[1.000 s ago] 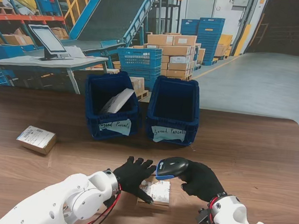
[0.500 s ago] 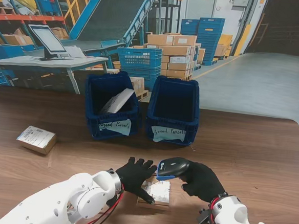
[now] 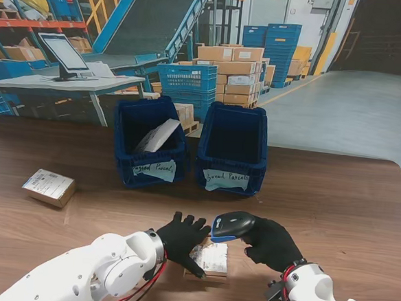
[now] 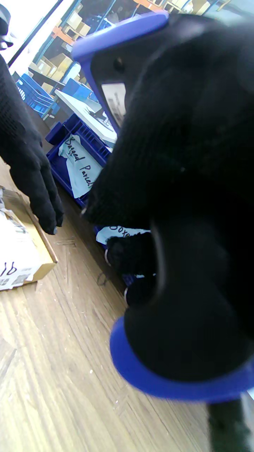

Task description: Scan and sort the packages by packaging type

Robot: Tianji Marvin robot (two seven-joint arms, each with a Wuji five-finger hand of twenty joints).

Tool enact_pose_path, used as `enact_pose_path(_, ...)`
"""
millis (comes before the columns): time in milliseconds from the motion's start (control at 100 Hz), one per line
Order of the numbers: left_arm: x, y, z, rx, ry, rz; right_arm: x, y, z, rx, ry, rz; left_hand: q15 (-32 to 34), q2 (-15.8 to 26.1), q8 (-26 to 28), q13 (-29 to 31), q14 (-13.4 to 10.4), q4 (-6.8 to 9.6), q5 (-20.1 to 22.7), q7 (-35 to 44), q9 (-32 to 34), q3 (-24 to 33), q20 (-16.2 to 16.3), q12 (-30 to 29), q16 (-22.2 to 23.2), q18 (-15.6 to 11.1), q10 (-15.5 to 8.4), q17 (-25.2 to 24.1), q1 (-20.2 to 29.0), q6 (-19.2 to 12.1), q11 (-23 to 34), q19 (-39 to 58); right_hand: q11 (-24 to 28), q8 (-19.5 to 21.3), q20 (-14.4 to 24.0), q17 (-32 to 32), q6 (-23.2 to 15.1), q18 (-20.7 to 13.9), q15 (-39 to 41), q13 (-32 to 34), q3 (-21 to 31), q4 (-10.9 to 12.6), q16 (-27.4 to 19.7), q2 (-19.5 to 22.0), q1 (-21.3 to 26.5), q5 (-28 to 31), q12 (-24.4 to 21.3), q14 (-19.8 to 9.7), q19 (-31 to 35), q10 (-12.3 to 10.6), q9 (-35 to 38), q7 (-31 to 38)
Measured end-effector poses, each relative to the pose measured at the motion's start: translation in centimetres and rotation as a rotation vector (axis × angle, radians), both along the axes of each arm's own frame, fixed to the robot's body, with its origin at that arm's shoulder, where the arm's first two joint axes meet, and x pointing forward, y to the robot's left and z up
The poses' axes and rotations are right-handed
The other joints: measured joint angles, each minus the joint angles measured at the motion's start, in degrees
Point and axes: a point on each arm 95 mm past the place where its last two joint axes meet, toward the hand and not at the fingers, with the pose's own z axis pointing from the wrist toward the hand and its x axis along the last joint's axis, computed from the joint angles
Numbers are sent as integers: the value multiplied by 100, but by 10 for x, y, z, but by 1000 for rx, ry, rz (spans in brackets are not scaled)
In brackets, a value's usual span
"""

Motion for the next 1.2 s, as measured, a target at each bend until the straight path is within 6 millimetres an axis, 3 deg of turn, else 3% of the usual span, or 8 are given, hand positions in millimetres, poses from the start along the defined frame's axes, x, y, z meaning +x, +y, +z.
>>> enact_pose_path(100,-2,-3,-1,3,11,-8,0,0,0,0,0,0,0,0,-1,0,0,0,0,0,-62,-117,-16,-21,-2,0,28,0,-33,29,-24,0,0,0,0,0,1,0,0,0,0,0,0,0,0,0,0,0,0,0,0,0)
enact_pose_path(150,-2,-4,-2,7,12,-14,0,0,0,0,0,0,0,2,-1,0,0,-75,0,0,-62,-119,-30,-37,-2,0,36,0,-37,49,-25,0,0,0,0,0,0,0,0,0,0,0,0,0,0,0,0,0,0,0,0,0)
enact_pose_path(490,2,-3,1,-2,36,-7,0,-1,1,-1,0,-2,0,2,-1,-1,0,-80,-3,0,-62,-64,-55,-59,-30,1,40,-3,35,59,-26,0,0,1,0,0,1,0,0,0,0,0,0,0,0,0,0,0,0,0,0,-1)
enact_pose_path(890,-11,-3,27,18,12,2,-1,0,3,0,-5,-4,0,102,-2,-1,0,-80,0,2,-62,-62,-59,-59,-40,4,51,-9,39,59,-26,0,-1,1,0,0,1,0,0,0,0,0,0,0,0,0,0,0,0,0,0,-1)
enact_pose_path(1200,-22,-2,18,48,20,12,-2,1,5,5,-14,-8,0,103,-2,-63,0,-80,0,2,-62,-62,-62,-59,-43,15,98,-72,39,60,-26,0,-1,2,0,0,1,0,0,0,0,0,0,0,0,0,0,0,0,0,0,-1)
